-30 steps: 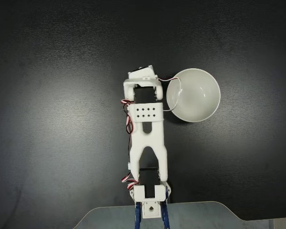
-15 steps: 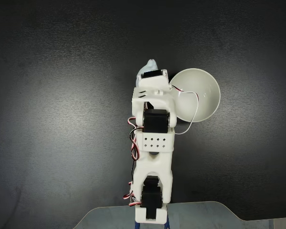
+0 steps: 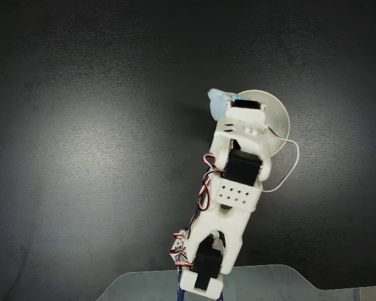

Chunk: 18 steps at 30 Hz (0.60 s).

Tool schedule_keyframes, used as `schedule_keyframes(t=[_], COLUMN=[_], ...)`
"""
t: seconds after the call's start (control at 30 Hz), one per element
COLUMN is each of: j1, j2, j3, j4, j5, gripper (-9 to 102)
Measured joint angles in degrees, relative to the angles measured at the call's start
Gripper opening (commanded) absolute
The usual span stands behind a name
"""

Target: Grasp a skyblue doll and put it in the white bowl.

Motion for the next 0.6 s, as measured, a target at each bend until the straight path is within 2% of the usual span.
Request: schedule_keyframes(t=[0.23,0.4,0.6], j1=[4.2,3.9,4.2], j2=[0.0,0.0,0.0], j3=[0.0,1.1,5.1], j4=[0.0,0.0,0.0], j5=[0.0,0.0,0.0], gripper=[-1,-1,5])
